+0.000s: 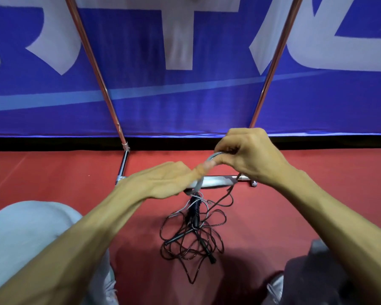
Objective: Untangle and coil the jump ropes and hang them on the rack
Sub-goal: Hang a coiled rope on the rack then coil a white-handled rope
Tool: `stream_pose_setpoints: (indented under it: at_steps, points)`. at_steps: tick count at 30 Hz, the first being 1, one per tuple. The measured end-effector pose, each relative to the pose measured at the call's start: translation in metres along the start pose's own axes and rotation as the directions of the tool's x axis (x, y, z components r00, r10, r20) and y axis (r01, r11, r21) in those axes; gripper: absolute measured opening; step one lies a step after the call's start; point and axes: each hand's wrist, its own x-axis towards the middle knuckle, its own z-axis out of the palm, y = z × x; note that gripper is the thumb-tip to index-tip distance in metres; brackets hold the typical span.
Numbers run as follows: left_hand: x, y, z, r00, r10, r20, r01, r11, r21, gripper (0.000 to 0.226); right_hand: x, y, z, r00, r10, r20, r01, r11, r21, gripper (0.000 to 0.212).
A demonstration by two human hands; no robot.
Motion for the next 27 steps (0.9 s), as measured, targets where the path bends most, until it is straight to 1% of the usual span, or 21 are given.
stream_pose_setpoints:
  at_steps: [1,2,4,5,8,10,11,12,14,15,17,18,19,20,21,22,24,25,26,27]
  points:
    - [0.0,0.002,0.004,0.999,0.028,0.045,-0.03,0.999,0.044,0.086,0.0,0.002,0.001,0.997,0.068,0.027,-0.069,0.998,0.014,0.042]
    - [-0.002,0.004,0.009,0.998,0.048,0.051,-0.053,0.993,0.107,0.081,0.0,0.002,0.003,0.986,0.152,0.071,-0.154,0.988,0.018,0.049]
    - [-0.003,0.008,0.021,0.995,0.098,-0.001,-0.095,0.972,0.216,0.065,-0.001,0.003,0.006,0.939,0.299,0.171,-0.307,0.952,0.016,0.059]
    - [-0.002,0.008,0.025,0.991,0.13,-0.035,-0.118,0.966,0.23,0.056,-0.001,0.004,0.007,0.916,0.334,0.224,-0.355,0.933,0.062,0.058]
    - [-0.005,0.008,0.021,0.983,0.174,-0.062,-0.166,0.979,0.118,0.03,0.001,0.006,0.008,0.869,0.349,0.352,-0.448,0.856,0.259,0.041]
    - [-0.007,0.006,0.014,0.975,0.219,-0.022,-0.219,0.976,0.024,0.018,0.002,0.008,0.008,0.853,0.326,0.407,-0.478,0.801,0.36,0.03]
    - [-0.008,0.005,0.011,0.971,0.241,-0.002,-0.241,0.97,-0.029,0.013,0.002,0.009,0.009,0.854,0.321,0.41,-0.487,0.771,0.411,0.023]
    - [-0.009,0.004,0.008,0.968,0.251,0.003,-0.25,0.965,-0.086,0.014,0.001,0.009,0.01,0.858,0.326,0.397,-0.493,0.741,0.455,0.016]
    - [-0.008,0.001,0.004,0.967,0.252,-0.026,-0.251,0.938,-0.238,0.033,-0.001,0.014,0.012,0.867,0.359,0.344,-0.495,0.693,0.524,0.008]
    - [-0.007,0.0,0.002,0.968,0.245,-0.05,-0.248,0.909,-0.334,0.043,-0.003,0.017,0.013,0.875,0.366,0.319,-0.485,0.683,0.546,0.007]
    - [-0.005,-0.005,-0.004,0.971,0.221,-0.091,-0.234,0.805,-0.545,0.067,-0.006,0.021,0.016,0.873,0.4,0.281,-0.488,0.681,0.546,0.002]
    - [-0.005,-0.008,-0.006,0.969,0.222,-0.11,-0.242,0.747,-0.619,0.079,-0.006,0.02,0.017,0.859,0.434,0.271,-0.508,0.664,0.548,0.008]
    - [-0.005,-0.008,-0.008,0.964,0.231,-0.135,-0.261,0.701,-0.663,0.085,-0.007,0.02,0.02,0.845,0.455,0.282,-0.529,0.632,0.566,0.02]
    - [-0.007,-0.008,-0.01,0.958,0.237,-0.162,-0.282,0.669,-0.687,0.086,-0.007,0.017,0.022,0.834,0.449,0.32,-0.545,0.587,0.599,0.028]
    - [-0.007,-0.006,-0.011,0.952,0.239,-0.194,-0.305,0.649,-0.697,0.08,-0.007,0.012,0.024,0.824,0.422,0.378,-0.564,0.545,0.62,0.029]
    - [-0.007,-0.004,-0.011,0.946,0.224,-0.234,-0.324,0.635,-0.701,0.068,-0.007,0.007,0.026,0.807,0.385,0.447,-0.59,0.525,0.613,0.028]
    - [-0.004,-0.005,-0.011,0.932,0.141,-0.334,-0.344,0.632,-0.694,0.034,-0.009,0.003,0.033,0.734,0.334,0.592,-0.665,0.53,0.526,0.039]
    - [-0.002,-0.008,-0.011,0.919,0.072,-0.387,-0.337,0.653,-0.678,0.018,-0.011,0.003,0.036,0.692,0.32,0.647,-0.69,0.557,0.462,0.041]
    - [0.0,-0.011,-0.011,0.903,0.0,-0.429,-0.313,0.684,-0.659,0.008,-0.012,0.002,0.039,0.658,0.312,0.685,-0.696,0.599,0.395,0.039]
    - [0.003,-0.014,-0.011,0.881,-0.062,-0.469,-0.277,0.737,-0.617,0.015,-0.013,0.002,0.041,0.642,0.304,0.704,-0.671,0.667,0.324,0.035]
